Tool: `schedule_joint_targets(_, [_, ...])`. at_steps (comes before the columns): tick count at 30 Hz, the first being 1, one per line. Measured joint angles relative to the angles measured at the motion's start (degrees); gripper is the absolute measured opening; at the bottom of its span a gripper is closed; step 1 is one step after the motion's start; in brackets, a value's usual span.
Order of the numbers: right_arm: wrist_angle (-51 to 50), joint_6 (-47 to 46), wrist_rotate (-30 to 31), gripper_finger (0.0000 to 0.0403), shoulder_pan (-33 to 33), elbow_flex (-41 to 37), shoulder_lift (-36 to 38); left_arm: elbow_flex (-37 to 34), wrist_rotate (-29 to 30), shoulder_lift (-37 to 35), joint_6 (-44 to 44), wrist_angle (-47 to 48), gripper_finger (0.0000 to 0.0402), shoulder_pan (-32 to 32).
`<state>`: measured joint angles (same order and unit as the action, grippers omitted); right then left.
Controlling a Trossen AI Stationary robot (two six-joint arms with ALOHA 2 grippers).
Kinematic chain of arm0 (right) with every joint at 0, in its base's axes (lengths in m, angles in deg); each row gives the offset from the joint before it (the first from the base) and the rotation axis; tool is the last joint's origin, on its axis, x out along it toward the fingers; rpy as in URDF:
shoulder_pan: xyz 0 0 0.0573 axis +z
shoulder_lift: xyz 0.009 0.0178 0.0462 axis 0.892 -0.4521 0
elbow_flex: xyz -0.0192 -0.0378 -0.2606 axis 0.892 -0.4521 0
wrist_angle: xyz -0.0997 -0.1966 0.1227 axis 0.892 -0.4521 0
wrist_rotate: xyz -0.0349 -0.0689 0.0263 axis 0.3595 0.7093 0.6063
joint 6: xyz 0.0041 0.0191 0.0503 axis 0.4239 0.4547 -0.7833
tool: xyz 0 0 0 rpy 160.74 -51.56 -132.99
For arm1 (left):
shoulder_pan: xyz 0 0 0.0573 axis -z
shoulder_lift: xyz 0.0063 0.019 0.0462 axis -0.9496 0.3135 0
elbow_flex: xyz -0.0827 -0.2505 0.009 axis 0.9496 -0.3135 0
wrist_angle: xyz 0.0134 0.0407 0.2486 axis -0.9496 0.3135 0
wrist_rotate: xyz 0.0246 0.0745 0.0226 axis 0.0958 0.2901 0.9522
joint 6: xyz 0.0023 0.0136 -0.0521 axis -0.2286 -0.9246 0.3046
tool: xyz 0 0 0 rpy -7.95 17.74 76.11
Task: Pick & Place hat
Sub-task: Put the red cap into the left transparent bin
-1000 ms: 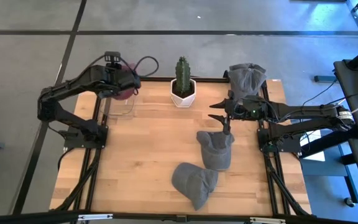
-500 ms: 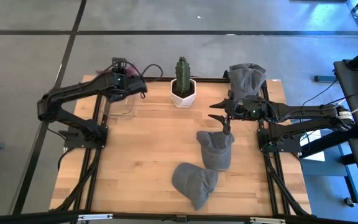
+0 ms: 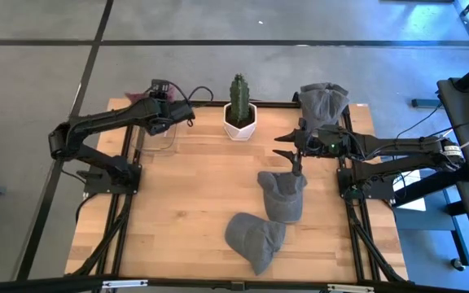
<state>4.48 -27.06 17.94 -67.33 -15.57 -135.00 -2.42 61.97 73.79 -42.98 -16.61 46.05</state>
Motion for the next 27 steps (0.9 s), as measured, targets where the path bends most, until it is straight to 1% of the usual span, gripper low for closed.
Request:
schedule_joint_targets(5, [0.0,-0.1,0.0,0.0184,0.0,0.0,0.0,-2.8,-2.6,0.1,-10.5,-10.0,0.0037,-1.7])
schedule_joint_targets(9, [0.0,-0.2,0.0,0.0184,0.0,0.0,0.0,-4.4,-2.7,0.1,-15.4,-15.4,0.0037,-3.5])
schedule_joint_targets(14, [0.0,-0.2,0.0,0.0184,0.0,0.0,0.0,-5.6,-2.7,0.2,-16.6,-18.7,0.0037,-5.5])
schedule_joint_targets(22, [0.0,-0.1,0.0,0.0184,0.0,0.0,0.0,-5.7,-3.6,0.5,-16.6,-20.4,0.0042,-9.5])
schedule_joint_targets(27, [0.0,-0.1,0.0,0.0184,0.0,0.0,0.0,-5.7,-11.2,0.7,-17.1,-21.1,0.0052,-11.7])
